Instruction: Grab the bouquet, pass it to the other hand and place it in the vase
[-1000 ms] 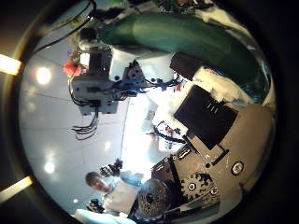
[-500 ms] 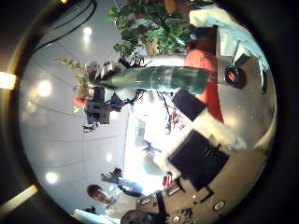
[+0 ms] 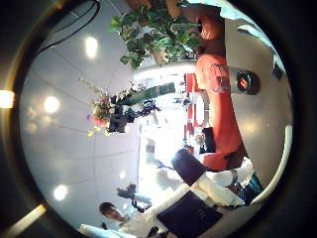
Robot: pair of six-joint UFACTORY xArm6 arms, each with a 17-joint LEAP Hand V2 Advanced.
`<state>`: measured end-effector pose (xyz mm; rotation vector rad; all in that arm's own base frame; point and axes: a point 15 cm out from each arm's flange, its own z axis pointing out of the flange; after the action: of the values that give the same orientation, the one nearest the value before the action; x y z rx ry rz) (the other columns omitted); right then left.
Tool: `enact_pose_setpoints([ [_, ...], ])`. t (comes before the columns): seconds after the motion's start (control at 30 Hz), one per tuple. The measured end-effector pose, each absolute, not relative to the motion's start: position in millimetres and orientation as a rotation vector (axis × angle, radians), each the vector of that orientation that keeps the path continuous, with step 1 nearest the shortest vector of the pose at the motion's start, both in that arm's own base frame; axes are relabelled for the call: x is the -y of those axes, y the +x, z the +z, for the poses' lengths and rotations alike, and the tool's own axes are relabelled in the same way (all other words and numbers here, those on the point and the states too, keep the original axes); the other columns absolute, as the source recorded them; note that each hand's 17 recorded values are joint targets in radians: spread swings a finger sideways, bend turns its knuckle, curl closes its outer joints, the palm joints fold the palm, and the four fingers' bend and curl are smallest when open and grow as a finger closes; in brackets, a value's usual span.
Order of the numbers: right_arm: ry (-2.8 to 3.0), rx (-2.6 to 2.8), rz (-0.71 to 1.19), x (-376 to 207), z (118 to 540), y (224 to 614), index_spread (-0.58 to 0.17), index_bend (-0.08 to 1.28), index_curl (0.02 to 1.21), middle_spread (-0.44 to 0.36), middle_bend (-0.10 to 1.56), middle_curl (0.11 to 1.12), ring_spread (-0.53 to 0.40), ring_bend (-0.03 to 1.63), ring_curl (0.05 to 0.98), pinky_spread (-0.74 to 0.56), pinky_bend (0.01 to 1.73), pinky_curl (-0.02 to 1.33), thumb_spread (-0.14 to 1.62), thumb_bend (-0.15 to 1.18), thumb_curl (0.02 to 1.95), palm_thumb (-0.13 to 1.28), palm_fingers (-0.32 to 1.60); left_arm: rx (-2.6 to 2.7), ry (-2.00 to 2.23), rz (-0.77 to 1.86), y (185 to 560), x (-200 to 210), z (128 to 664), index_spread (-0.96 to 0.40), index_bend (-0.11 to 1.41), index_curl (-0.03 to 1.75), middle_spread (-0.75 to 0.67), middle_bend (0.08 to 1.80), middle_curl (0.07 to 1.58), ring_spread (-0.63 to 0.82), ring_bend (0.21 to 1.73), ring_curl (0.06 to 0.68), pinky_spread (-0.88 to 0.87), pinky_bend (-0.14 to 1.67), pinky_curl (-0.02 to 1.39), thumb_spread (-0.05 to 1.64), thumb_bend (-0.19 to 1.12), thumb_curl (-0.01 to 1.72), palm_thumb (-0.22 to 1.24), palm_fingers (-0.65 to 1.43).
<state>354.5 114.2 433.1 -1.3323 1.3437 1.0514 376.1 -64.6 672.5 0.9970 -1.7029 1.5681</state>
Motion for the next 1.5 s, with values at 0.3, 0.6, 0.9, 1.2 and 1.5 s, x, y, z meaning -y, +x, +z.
enact_pose_setpoints([
  [0.3, -1.262, -1.337, 1.083, -112.6, 430.8, 365.6, -0.317, 0.15, 0.34, 0.084, 0.33, 0.35, 0.209, 0.64, 0.282, 0.45, 0.68, 0.51, 1.07, -0.03, 0.5, 0.52, -0.02, 1.714, 1.084, 1.543, 393.2, 55.1, 641.1, -0.72, 0.71, 1.2, -0.48, 1.23, 0.93, -0.39, 1.56, 0.562, -0.62, 1.13, 1.09, 1.13, 0.16, 0.88, 1.02, 1.01],
  [0.6, -1.256, -1.339, 1.092, -111.8, 426.0, 367.2, -0.313, 0.14, 0.29, 0.089, 0.3, 0.34, 0.219, 0.61, 0.263, 0.47, 0.67, 0.45, 1.08, -0.02, 0.46, 0.53, 0.01, 1.718, 1.244, 1.531, 435.9, 45.4, 600.1, -0.74, 0.66, 1.26, -0.48, 1.22, 0.93, -0.39, 1.55, 0.556, -0.65, 1.09, 1.13, 1.14, 0.15, 0.91, 1.02, 1.02],
  [0.9, -1.26, -1.338, 1.1, -110.9, 423.6, 366.0, -0.309, 0.15, 0.28, 0.08, 0.29, 0.34, 0.213, 0.6, 0.252, 0.47, 0.65, 0.41, 1.08, -0.02, 0.45, 0.53, 0.05, 1.739, 1.318, 1.48, 473.8, 51.0, 555.6, -0.75, 0.62, 1.31, -0.49, 1.2, 0.93, -0.39, 1.53, 0.552, -0.67, 1.05, 1.16, 1.14, 0.13, 0.94, 1.03, 1.04],
  [1.2, -1.262, -1.337, 1.099, -109.6, 423.3, 365.2, -0.307, 0.16, 0.27, 0.074, 0.28, 0.34, 0.203, 0.59, 0.245, 0.47, 0.64, 0.37, 1.08, -0.02, 0.44, 0.54, 0.1, 1.697, 1.33, 1.47, 490.3, 45.8, 526.3, -0.76, 0.58, 1.34, -0.49, 1.18, 0.94, -0.39, 1.52, 0.55, -0.69, 1.02, 1.19, 1.15, 0.11, 0.95, 1.02, 1.06],
  [1.5, -1.263, -1.339, 1.098, -109.5, 422.3, 365.3, -0.308, 0.16, 0.27, 0.065, 0.27, 0.35, 0.2, 0.57, 0.239, 0.46, 0.63, 0.35, 1.08, -0.02, 0.44, 0.54, 0.12, 1.654, 1.332, 1.463, 491.1, 44.7, 505.4, -0.76, 0.54, 1.37, -0.5, 1.17, 0.95, -0.4, 1.51, 0.548, -0.71, 1.0, 1.2, 1.15, 0.08, 0.94, 1.01, 1.06],
])
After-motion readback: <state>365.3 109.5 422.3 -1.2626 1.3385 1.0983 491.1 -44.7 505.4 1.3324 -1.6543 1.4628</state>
